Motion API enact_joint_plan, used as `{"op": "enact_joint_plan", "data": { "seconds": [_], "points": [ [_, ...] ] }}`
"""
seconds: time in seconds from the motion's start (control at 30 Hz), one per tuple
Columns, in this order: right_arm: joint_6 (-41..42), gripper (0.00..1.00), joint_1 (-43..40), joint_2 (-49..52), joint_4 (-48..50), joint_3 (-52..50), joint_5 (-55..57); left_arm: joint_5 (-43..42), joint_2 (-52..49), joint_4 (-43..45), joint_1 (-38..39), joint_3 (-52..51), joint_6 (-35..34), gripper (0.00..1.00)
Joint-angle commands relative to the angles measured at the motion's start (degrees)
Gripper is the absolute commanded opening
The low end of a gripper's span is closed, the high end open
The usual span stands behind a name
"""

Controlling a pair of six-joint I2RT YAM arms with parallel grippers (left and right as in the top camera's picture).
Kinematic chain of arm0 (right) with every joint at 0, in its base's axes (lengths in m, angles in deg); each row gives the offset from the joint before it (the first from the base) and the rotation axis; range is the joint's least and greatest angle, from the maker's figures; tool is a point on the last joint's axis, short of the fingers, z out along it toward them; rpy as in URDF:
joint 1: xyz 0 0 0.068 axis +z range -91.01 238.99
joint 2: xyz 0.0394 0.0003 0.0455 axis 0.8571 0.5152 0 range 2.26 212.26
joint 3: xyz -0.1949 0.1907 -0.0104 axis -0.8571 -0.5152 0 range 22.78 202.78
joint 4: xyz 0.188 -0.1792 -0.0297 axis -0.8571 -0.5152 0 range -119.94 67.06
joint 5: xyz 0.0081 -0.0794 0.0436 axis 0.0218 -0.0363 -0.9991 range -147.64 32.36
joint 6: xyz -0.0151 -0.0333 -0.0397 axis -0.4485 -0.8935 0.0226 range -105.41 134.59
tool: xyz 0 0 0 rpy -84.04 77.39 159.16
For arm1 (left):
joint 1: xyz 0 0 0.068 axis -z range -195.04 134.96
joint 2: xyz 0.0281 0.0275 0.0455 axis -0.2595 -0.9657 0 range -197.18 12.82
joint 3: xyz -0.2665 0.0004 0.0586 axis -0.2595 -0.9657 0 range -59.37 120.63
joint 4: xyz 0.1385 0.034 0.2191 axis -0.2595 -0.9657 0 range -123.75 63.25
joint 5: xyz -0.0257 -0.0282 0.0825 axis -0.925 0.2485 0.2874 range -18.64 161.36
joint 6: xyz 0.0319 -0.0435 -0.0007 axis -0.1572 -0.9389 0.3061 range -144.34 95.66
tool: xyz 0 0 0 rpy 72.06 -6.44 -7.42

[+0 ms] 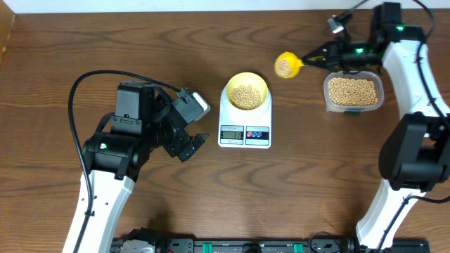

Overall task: Scoop item into bowl and weigh 50g on scale
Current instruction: 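Carry the filled scoop left over the yellow bowl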

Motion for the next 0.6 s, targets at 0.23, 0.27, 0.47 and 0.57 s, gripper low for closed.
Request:
{"op": "enact_joint_plan", "data": {
  "seconds": [0.23, 0.27, 0.47, 0.57],
  "points": [
    [7.2, 0.02, 8.5, 0.6, 6.2, 1.3, -2.3, -0.5, 0.6, -0.1, -0.3, -0.4, 0.3, 0.94],
    [7.2, 0.02, 9.0, 0.6, 6.2, 1.4, -1.6, -0.5, 0.6, -0.1, -0.3, -0.4, 0.3, 0.94],
    [7.4, 0.02, 11.7, 0.6, 6.1, 1.7, 1.8, -0.5, 0.6, -0.1, -0.3, -0.4, 0.3, 0.94],
    [7.4, 0.01, 12.9, 0.6, 5.1, 2.1, 4.7, -0.5, 0.6, -0.1, -0.3, -0.4, 0.3, 0.94]
  ]
}}
